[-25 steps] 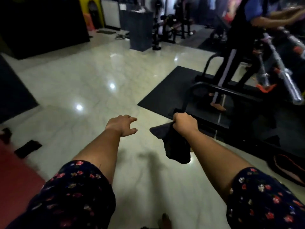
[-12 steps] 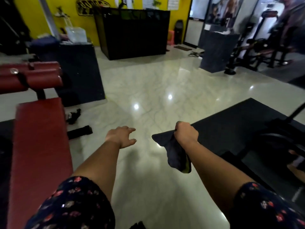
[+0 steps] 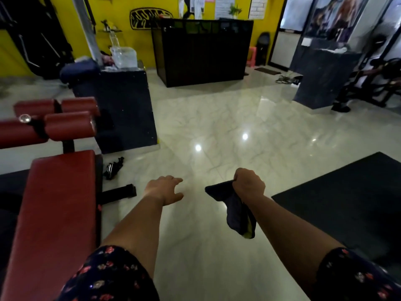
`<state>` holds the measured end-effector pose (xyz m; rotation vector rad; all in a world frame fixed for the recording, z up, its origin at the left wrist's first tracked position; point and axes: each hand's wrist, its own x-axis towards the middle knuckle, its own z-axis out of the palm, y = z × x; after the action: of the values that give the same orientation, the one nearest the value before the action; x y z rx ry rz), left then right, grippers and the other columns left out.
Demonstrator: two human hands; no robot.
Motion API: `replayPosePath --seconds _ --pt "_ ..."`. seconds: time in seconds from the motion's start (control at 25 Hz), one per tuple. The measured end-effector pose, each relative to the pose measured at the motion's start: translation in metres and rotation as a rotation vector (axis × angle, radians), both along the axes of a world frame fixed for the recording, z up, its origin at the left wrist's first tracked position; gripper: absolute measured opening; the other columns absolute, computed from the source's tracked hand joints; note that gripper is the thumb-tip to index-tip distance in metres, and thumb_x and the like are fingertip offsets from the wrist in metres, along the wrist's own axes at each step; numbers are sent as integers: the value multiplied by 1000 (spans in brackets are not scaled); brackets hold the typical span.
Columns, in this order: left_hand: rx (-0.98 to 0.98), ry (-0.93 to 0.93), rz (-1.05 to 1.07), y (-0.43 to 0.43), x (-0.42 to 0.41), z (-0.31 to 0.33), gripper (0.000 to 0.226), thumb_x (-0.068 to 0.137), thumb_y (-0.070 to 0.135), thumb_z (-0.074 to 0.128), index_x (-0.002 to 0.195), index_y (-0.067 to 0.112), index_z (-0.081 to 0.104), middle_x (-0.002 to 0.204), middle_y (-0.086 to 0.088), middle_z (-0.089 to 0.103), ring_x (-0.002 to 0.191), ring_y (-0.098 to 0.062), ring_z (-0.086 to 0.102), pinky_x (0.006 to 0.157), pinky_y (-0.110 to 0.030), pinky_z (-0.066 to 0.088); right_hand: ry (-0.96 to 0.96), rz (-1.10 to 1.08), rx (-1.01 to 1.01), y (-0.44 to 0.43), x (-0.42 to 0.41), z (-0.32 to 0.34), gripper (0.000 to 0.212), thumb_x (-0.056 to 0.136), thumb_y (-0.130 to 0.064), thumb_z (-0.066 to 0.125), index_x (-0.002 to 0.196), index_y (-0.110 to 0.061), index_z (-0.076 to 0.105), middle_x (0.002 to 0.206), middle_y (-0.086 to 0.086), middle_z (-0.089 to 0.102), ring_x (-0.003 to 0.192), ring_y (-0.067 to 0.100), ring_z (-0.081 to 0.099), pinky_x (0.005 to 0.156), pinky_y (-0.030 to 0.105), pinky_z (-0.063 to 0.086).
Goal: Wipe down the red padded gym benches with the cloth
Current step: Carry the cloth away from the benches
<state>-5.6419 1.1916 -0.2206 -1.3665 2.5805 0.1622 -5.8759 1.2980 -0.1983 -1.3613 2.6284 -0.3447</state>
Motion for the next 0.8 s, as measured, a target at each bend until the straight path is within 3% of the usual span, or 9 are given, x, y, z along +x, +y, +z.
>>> replayPosePath --seconds 0.12,0.4,0.8 --pt "-9 43 26 -60 -16 6 65 95 56 48 153 38 25 154 4 37 136 -20 41 101 -38 41 7 27 -18 -67 -14 6 19 88 -10 51 105 -15 60 102 6 64 93 26 62 82 36 50" --pt "15 -11 67 -188 -54 -6 65 93 57 48 152 38 29 153 3 38 134 -21 43 100 -39 43 -27 94 -73 -215 -67 6 21 85 -13 55 104 -14 63 100 6 65 90 26 63 72 31 47" --pt "-120 45 177 -396 -169 58 64 92 57 47 151 39 30 154 6 37 136 -21 41 101 -44 44 -34 342 -209 -456 -168 64 20 82 -15 54 100 -16 64 100 4 66 93 27 63 76 32 50"
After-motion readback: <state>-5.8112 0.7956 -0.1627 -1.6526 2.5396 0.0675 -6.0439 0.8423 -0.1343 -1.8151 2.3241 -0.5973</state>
